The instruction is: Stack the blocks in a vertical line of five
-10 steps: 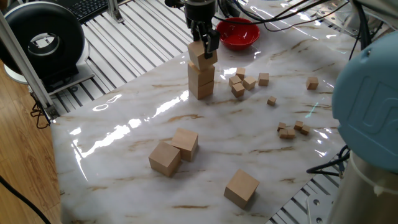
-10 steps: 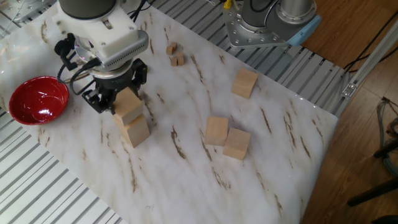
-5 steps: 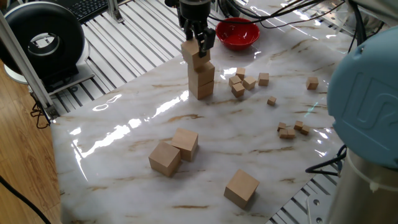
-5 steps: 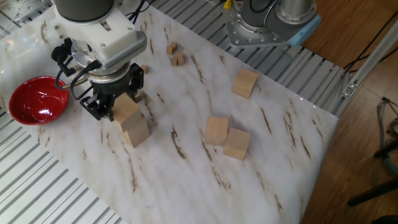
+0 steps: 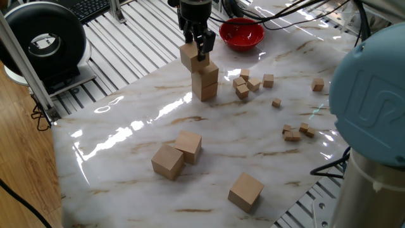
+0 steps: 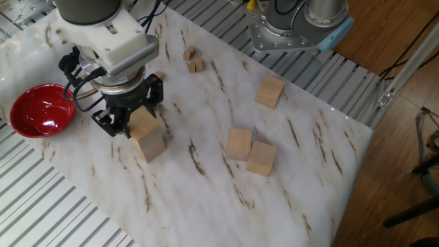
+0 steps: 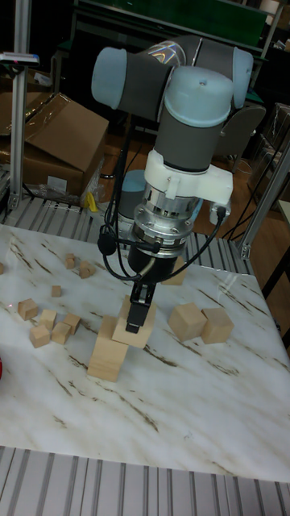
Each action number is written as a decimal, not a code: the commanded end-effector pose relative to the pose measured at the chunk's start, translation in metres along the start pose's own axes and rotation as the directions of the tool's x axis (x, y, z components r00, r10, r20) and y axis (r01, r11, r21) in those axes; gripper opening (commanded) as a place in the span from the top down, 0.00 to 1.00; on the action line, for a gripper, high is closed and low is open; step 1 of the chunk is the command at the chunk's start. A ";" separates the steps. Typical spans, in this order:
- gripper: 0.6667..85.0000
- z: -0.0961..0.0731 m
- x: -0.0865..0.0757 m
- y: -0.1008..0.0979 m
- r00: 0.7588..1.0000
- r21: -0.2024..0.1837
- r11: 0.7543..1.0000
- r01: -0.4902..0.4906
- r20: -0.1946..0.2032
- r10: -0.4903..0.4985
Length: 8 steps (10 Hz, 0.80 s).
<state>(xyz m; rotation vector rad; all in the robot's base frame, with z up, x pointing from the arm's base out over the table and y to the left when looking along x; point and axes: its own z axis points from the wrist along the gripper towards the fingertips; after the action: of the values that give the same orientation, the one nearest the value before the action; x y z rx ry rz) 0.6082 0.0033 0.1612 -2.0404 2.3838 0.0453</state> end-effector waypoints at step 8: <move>0.51 0.001 0.040 0.002 0.993 0.010 0.999 0.049 -0.107 -0.047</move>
<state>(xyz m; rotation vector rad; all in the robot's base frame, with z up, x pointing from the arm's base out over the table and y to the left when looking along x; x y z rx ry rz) 0.5997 -0.0203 0.1581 -2.1029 2.3856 -0.0136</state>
